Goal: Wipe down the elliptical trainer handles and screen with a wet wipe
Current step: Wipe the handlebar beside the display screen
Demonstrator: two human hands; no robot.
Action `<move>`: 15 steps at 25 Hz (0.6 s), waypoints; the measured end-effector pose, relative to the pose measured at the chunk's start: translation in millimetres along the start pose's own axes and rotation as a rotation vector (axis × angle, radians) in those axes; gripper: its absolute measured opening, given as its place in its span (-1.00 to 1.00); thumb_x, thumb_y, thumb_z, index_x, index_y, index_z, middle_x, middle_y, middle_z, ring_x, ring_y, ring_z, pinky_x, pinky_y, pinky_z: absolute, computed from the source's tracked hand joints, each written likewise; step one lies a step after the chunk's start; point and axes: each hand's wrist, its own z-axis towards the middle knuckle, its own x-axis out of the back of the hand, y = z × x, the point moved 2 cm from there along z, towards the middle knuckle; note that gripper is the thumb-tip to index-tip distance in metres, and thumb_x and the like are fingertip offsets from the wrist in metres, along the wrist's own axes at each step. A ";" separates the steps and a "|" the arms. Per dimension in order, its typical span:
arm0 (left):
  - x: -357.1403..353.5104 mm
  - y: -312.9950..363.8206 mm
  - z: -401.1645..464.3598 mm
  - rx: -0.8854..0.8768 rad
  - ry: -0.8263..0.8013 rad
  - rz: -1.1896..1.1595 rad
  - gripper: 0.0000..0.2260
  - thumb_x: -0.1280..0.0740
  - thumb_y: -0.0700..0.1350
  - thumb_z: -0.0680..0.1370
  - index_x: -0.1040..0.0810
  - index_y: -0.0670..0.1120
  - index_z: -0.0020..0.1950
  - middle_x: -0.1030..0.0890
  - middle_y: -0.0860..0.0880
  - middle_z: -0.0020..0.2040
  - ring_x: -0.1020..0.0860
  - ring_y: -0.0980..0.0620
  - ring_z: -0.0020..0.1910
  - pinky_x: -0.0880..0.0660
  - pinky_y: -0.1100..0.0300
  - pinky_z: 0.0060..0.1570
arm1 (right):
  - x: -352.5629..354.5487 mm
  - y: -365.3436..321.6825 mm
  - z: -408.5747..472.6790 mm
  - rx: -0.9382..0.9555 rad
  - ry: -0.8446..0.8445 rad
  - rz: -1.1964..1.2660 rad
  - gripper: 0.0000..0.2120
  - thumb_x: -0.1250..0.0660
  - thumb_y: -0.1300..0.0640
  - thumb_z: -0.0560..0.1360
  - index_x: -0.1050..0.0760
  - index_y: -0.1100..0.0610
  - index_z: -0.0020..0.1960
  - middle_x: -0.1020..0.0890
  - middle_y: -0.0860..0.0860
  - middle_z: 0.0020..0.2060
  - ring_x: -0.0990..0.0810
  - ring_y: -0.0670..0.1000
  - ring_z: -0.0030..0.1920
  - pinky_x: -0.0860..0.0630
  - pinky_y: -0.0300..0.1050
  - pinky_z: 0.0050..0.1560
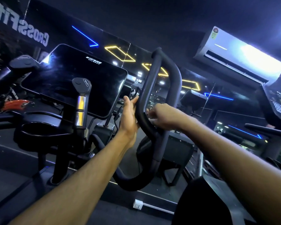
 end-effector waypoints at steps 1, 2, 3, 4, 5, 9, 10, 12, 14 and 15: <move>-0.2 1.8 -0.4 0.005 0.002 -0.006 -0.36 0.07 0.40 0.67 -0.44 0.04 0.53 -0.68 -0.13 0.27 -0.65 -0.17 0.27 -0.52 -0.28 0.35 | 2.3 0.2 -5.1 0.061 -0.013 -0.136 -0.87 -0.30 0.18 0.54 -0.51 0.20 -0.16 -0.59 0.10 -0.20 -0.55 0.14 -0.14 -0.51 -0.04 -0.20; -1.0 4.2 1.0 0.008 -0.004 0.008 -0.38 0.04 0.40 0.66 -0.50 0.05 0.46 -0.68 -0.20 0.25 -0.65 -0.23 0.25 -0.55 -0.30 0.30 | 5.9 -2.8 -11.4 0.115 -0.030 -0.240 -0.90 -0.30 0.17 0.55 -0.52 0.14 -0.13 -0.57 0.05 -0.17 -0.55 0.12 -0.10 -0.54 0.00 -0.14; -0.4 4.8 4.2 0.004 -0.016 0.032 -0.40 0.02 0.41 0.66 -0.55 0.06 0.38 -0.66 -0.26 0.23 -0.65 -0.28 0.23 -0.57 -0.30 0.28 | 10.7 -6.9 -15.9 0.164 -0.039 -0.321 -0.92 -0.30 0.16 0.56 -0.53 0.09 -0.11 -0.56 0.00 -0.17 -0.54 0.09 -0.09 -0.54 0.03 -0.14; -1.3 4.5 7.7 0.000 -0.018 0.063 -0.41 0.00 0.42 0.65 -0.57 0.07 0.33 -0.66 -0.30 0.20 -0.65 -0.30 0.20 -0.58 -0.27 0.27 | 17.9 -9.2 -19.0 0.206 -0.027 -0.387 -0.92 -0.30 0.15 0.57 -0.55 0.05 -0.09 -0.54 -0.05 -0.18 -0.52 0.06 -0.09 -0.52 0.02 -0.17; -3.1 4.6 12.3 0.011 -0.014 0.088 -0.40 -0.03 0.45 0.62 -0.56 0.06 0.33 -0.66 -0.29 0.19 -0.66 -0.29 0.18 -0.58 -0.25 0.27 | 26.2 -7.8 -18.3 0.240 0.009 -0.450 -0.91 -0.30 0.14 0.58 -0.57 0.02 -0.05 -0.52 -0.08 -0.18 -0.50 0.04 -0.10 -0.47 -0.02 -0.20; -8.4 10.5 31.3 0.089 -0.015 0.322 -0.45 -0.15 0.41 0.62 -0.50 -0.02 0.30 -0.67 -0.17 0.02 -0.68 -0.13 0.00 -0.62 -0.10 0.16 | 93.2 25.1 26.2 0.199 0.378 -0.613 -0.81 -0.24 0.11 0.62 -0.59 -0.03 0.14 -0.61 -0.03 0.04 -0.62 0.12 0.08 -0.35 -0.08 -0.17; -10.2 11.1 33.4 0.067 -0.011 0.398 -0.50 -0.15 0.37 0.65 -0.53 -0.02 0.25 -0.67 -0.14 -0.07 -0.68 -0.10 -0.11 -0.64 -0.04 0.05 | 107.8 36.9 39.6 0.191 0.455 -0.633 -0.82 -0.24 0.11 0.62 -0.60 -0.02 0.12 -0.60 -0.01 0.06 -0.63 0.14 0.09 -0.35 -0.07 -0.18; -16.3 9.9 31.5 -0.059 0.046 0.538 -0.55 -0.13 0.31 0.68 -0.56 -0.03 0.12 -0.66 -0.10 -0.19 -0.69 -0.09 -0.23 -0.64 0.00 -0.11 | 121.2 56.3 62.3 0.261 0.567 -0.731 -0.88 -0.27 0.11 0.60 -0.59 0.04 0.04 -0.58 0.05 0.02 -0.64 0.18 0.00 -0.38 -0.04 -0.27; -16.1 6.5 31.6 -0.154 0.098 0.588 -0.58 -0.13 0.32 0.67 -0.55 0.00 0.02 -0.67 -0.07 -0.24 -0.70 -0.09 -0.28 -0.67 -0.05 -0.13 | 114.6 70.3 78.7 0.424 0.523 -0.839 -0.93 -0.31 0.15 0.57 -0.57 0.07 -0.01 -0.58 0.05 -0.01 -0.62 0.16 -0.07 -0.46 -0.05 -0.39; -13.4 3.9 34.8 -0.166 0.112 0.575 -0.58 -0.14 0.33 0.67 -0.55 0.01 0.00 -0.67 -0.06 -0.26 -0.70 -0.06 -0.32 -0.67 -0.09 -0.12 | 110.3 75.2 84.6 0.495 0.467 -0.891 -0.92 -0.31 0.16 0.57 -0.58 0.05 -0.01 -0.58 0.01 -0.01 -0.60 0.13 -0.05 -0.52 -0.05 -0.40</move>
